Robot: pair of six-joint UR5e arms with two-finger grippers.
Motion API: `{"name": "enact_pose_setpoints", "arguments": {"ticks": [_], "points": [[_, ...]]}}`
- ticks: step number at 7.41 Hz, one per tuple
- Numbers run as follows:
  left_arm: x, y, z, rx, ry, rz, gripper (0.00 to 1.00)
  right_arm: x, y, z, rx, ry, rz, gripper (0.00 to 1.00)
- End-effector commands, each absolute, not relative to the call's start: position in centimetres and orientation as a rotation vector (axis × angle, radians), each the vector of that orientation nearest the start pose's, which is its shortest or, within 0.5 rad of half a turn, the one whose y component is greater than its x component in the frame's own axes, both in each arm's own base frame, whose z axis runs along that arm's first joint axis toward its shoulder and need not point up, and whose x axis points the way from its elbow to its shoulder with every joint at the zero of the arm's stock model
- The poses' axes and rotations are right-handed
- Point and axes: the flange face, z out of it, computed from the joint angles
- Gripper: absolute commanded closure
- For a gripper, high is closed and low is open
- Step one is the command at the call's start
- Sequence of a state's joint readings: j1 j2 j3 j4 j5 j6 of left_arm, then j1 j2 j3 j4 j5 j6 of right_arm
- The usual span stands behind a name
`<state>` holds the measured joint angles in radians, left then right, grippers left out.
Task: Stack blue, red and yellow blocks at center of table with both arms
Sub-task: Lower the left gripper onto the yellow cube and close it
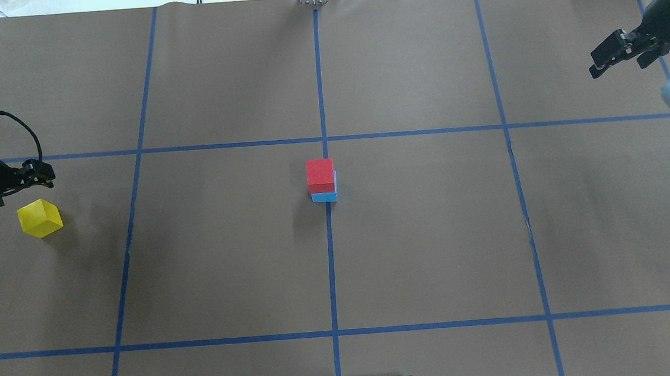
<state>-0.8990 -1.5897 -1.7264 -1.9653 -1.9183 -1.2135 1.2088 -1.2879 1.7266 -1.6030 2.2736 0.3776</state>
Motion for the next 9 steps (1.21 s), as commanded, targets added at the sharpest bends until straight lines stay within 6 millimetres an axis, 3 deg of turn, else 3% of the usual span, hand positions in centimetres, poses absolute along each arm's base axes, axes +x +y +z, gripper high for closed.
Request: {"name": "enact_pose_setpoints", "arguments": {"ticks": [1,3,7,8,9], "points": [[25.8,-46.4,55.4,0.054,0.647,-0.406,0.00,-14.6,-58.1,43.6,0.111,-0.784,-0.127,0.01],[25.9,-45.7,56.9,0.064,0.668,-0.394,0.00,-14.5,-58.0,43.7,0.111,-0.784,-0.125,0.01],[27.5,-44.7,56.9,0.045,0.671,-0.367,0.01,-14.4,-57.9,43.4,0.118,-0.785,-0.127,0.01],[27.9,-44.4,56.5,0.046,0.677,-0.356,0.41,-14.4,-57.9,43.3,0.118,-0.786,-0.128,0.01],[27.8,-44.4,55.7,0.054,0.688,-0.346,0.99,-14.4,-57.9,43.3,0.118,-0.786,-0.128,0.01]]}}
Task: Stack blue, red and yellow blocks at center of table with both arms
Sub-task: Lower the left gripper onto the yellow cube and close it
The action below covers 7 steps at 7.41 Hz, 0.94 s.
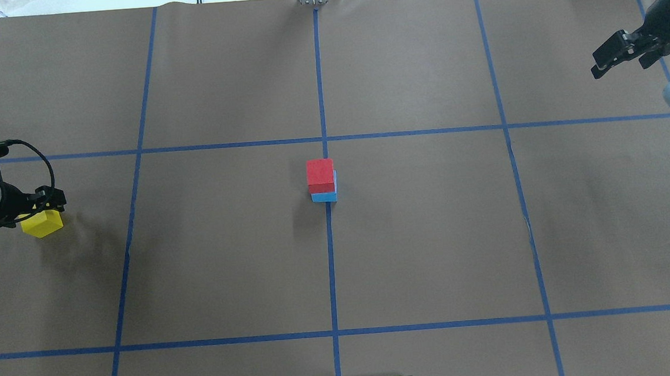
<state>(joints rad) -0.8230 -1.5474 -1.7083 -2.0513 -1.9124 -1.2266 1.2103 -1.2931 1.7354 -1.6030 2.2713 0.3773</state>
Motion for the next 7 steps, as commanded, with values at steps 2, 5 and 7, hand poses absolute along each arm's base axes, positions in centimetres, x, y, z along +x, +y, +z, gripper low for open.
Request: {"name": "enact_pose_setpoints", "arguments": {"ticks": [2,5,7], "points": [[27.0,-43.4,54.5,0.050,0.696,-0.335,1.00,-14.4,-57.8,43.3,0.118,-0.788,-0.128,0.01],[27.3,-43.6,40.4,0.091,0.696,-0.163,1.00,-14.2,-57.9,43.3,0.119,-0.789,-0.126,0.01],[33.0,-47.5,28.2,0.111,0.727,-0.115,1.00,-13.5,-58.0,43.5,0.120,-0.787,-0.116,0.01]]}}
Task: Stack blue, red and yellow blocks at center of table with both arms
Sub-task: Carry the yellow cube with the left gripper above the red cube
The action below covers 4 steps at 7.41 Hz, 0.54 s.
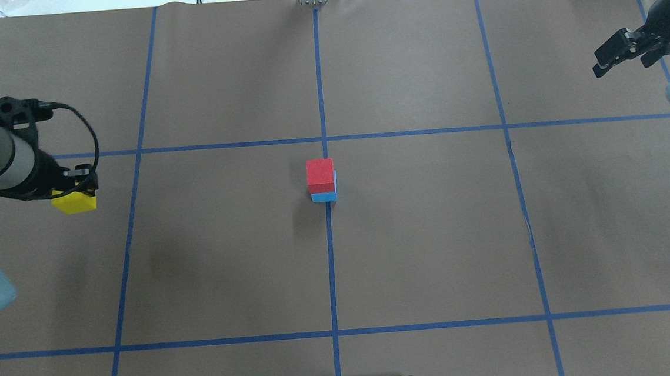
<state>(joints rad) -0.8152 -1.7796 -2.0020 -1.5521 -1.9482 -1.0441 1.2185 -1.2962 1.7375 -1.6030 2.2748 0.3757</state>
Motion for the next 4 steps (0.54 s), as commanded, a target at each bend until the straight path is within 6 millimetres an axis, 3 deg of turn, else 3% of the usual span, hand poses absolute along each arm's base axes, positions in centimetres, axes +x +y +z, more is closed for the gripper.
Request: {"name": "enact_pose_setpoints", "arguments": {"ticks": [1,3,4], "points": [[38.6,-47.3,21.3,0.121,0.771,-0.048,1.00,-13.4,-58.0,43.6,0.119,-0.786,-0.114,0.01],[46.7,-47.0,13.6,0.100,0.805,0.002,1.00,-13.0,-57.8,44.2,0.113,-0.783,-0.104,0.01],[49.4,-47.0,10.7,0.086,0.817,-0.001,1.00,-13.0,-57.8,44.2,0.113,-0.783,-0.104,0.01]]}}
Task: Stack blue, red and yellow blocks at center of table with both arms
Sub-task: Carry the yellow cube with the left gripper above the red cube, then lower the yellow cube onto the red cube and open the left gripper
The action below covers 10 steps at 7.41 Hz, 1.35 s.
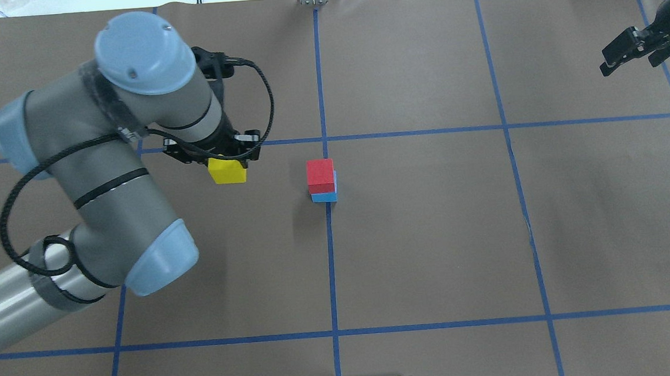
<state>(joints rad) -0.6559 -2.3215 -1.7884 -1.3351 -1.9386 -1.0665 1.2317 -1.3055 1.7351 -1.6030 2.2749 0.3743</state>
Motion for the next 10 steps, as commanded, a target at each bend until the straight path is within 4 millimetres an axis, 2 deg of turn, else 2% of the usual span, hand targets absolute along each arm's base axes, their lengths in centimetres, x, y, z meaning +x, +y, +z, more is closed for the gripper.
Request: {"name": "enact_pose_setpoints", "arguments": {"ticks": [1,3,4,10], "points": [[52.1,-47.0,9.6,0.088,0.803,0.012,1.00,-13.0,-57.8,44.3,0.110,-0.784,-0.104,0.01],[55.4,-49.0,7.5,0.087,0.817,0.000,1.00,-13.0,-57.8,44.7,0.102,-0.781,-0.099,0.01],[56.1,-49.3,7.4,0.074,0.825,-0.036,1.00,-13.0,-57.7,44.7,0.102,-0.781,-0.099,0.01],[56.7,-49.6,9.3,0.062,0.802,-0.034,1.00,-13.1,-57.7,44.6,0.103,-0.782,-0.101,0.01]]}}
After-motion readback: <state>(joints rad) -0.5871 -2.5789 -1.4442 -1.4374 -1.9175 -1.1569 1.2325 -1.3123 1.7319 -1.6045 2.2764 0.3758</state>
